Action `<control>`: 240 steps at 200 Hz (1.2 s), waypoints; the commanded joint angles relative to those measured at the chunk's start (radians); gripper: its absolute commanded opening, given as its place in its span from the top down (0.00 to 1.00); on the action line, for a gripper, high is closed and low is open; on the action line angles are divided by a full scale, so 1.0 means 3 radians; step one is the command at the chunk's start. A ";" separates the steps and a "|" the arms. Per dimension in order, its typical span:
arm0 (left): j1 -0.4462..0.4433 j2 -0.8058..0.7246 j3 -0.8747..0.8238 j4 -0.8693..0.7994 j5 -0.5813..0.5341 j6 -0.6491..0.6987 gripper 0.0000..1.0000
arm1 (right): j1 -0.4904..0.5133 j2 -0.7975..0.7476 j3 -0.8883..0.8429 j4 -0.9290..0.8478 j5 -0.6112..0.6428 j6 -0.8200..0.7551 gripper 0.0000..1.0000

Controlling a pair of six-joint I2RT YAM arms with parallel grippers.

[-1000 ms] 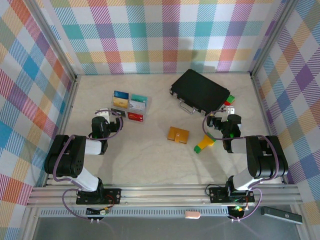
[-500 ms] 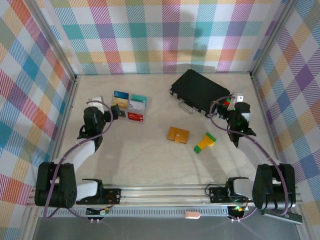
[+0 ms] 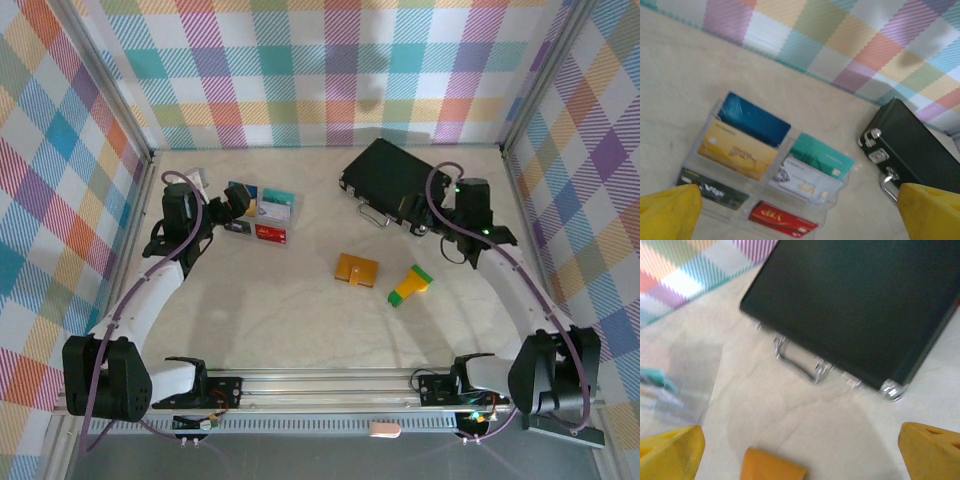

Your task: Take the credit cards out of the card holder

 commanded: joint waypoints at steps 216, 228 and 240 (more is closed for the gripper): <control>-0.0423 0.0753 0.0325 -0.0224 0.0484 0.0010 0.07 | 0.1065 0.2055 0.0529 -0.0318 -0.0258 -0.0119 0.62; -0.0449 0.0799 0.0346 -0.0255 0.0495 0.0022 0.08 | 0.1126 0.2173 0.0679 -0.0317 -0.0454 -0.0493 0.63; -0.0477 0.0838 0.0366 -0.0295 0.0497 0.0026 0.10 | 0.1180 0.2262 0.0833 -0.0338 -0.0588 -0.0774 0.63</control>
